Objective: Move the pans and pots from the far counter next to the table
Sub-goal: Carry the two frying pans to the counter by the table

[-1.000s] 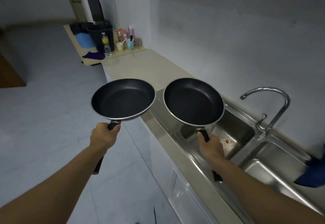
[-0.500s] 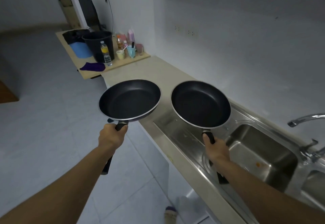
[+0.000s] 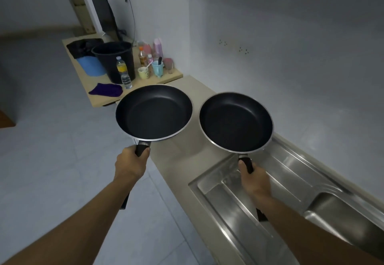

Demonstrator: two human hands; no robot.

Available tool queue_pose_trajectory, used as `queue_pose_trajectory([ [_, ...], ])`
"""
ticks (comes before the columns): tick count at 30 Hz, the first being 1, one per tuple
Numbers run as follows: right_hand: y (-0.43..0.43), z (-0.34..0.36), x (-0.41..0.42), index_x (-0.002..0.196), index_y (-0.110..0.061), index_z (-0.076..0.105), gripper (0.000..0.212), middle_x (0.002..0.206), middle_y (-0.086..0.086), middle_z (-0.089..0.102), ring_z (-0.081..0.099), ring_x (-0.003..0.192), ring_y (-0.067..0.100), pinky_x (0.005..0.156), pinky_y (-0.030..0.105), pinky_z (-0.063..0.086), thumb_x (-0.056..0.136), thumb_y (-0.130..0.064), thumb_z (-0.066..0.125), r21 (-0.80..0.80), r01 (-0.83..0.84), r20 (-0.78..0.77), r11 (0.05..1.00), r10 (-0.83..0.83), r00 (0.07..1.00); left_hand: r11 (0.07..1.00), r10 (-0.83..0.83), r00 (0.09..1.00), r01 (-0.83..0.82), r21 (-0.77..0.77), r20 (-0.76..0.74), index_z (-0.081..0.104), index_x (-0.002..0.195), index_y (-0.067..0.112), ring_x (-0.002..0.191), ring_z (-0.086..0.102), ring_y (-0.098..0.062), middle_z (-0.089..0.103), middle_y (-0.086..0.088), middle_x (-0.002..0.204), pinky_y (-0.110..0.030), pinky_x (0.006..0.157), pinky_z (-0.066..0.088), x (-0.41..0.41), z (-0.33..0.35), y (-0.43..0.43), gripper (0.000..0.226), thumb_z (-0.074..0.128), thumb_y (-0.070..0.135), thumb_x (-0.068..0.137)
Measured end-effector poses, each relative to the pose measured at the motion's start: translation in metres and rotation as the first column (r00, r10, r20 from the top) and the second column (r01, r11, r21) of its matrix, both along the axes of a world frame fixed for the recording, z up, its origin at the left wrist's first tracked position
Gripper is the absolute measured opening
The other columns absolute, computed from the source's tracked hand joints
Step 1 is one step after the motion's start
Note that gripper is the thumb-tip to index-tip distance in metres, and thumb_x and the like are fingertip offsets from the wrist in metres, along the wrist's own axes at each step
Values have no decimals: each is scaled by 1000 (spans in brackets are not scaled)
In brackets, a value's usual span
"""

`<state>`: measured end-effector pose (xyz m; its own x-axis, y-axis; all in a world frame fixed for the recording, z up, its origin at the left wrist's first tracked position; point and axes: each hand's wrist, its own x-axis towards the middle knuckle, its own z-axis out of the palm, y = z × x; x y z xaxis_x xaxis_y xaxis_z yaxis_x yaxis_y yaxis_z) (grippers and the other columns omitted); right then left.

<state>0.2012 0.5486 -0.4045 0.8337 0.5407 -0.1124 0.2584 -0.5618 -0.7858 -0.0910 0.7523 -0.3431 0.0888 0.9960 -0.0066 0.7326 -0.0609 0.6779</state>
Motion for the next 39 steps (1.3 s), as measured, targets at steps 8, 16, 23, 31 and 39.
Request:
queue_pose_trajectory([
  [8,80,-7,-4,92,-15,65,36,78,4,65,63,75,29,68,35,47,96,-49,54,26,29,32,999,-29,999,997,-55,997,58,49,-53,63,81,15,62,57,-22,62,-4,67,-32,55,37,7,-9,92,31,59,43,93],
  [16,168,-10,-49,84,-24,64,29,70,-5,64,61,67,12,57,25,41,97,-47,52,79,143,17,987,-145,989,982,-185,982,186,29,-44,54,68,23,60,58,-19,61,-2,63,-29,52,37,-15,-14,209,32,61,42,92],
  [23,213,-15,-71,79,-24,61,33,66,-3,63,63,65,16,64,34,50,98,-49,49,28,204,47,978,-206,978,953,-304,952,304,-3,-30,55,69,20,64,59,-24,60,-4,64,-32,57,41,-22,-12,301,32,60,40,93],
  [31,268,-30,-56,76,-23,60,35,64,-2,64,63,62,19,60,34,52,97,-50,49,14,324,25,946,-325,946,932,-363,932,363,-14,-12,62,77,16,69,61,-28,62,-6,68,-36,64,47,31,-20,369,32,58,44,93],
  [39,317,-44,-26,73,-23,60,38,62,-1,63,62,60,21,60,34,51,96,-52,50,-7,385,-44,923,-385,922,893,-450,890,448,-40,-75,58,69,19,66,62,-26,62,-5,65,-34,61,45,76,-28,441,34,59,43,92],
])
